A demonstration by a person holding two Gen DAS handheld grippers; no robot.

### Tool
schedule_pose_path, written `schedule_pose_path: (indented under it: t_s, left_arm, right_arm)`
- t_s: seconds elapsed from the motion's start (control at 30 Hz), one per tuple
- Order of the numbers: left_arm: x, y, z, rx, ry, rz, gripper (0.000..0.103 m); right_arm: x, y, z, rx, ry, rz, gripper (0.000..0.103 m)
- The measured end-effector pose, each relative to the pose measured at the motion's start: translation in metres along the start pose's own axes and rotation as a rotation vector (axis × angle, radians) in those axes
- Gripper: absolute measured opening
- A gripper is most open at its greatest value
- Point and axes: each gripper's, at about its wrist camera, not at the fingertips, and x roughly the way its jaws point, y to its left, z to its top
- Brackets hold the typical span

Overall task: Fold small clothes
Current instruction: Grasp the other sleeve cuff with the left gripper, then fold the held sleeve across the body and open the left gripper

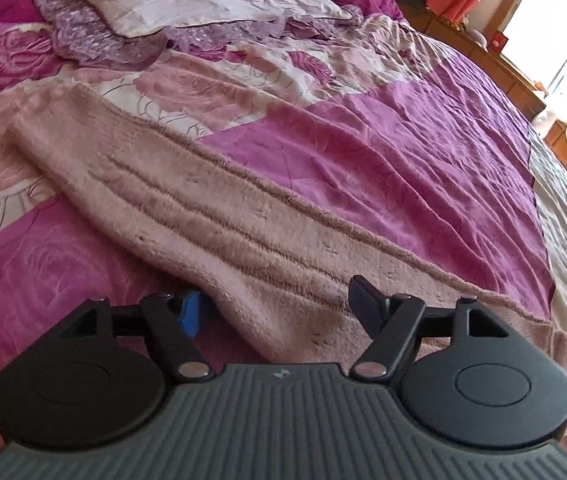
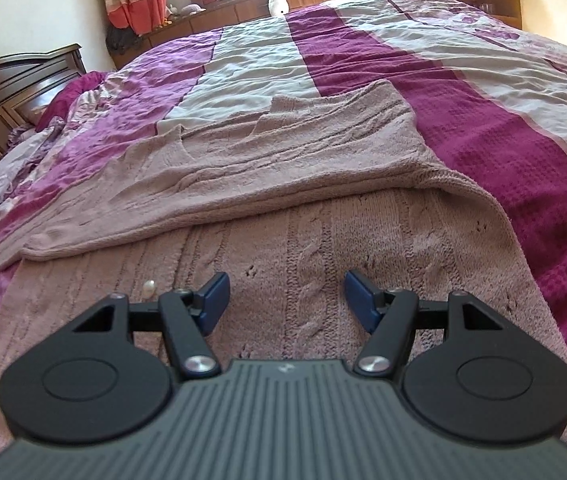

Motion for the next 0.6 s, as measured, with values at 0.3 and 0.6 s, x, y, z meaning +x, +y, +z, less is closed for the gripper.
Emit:
schedule_pose_path:
  t_s: [0.3,0.6]
  left_arm:
    - [0.003,-0.001,0.007,0.041,-0.046,-0.018,0.031]
    - [-0.034,-0.024,0.018,0.109,-0.129,-0.185,0.009]
  right_arm:
    - [-0.002,0.0,0.004,0.016,0.012,-0.004,0.066]
    - [-0.012,-0.001,0.014,0.028,-0.02,-0.009,0.066]
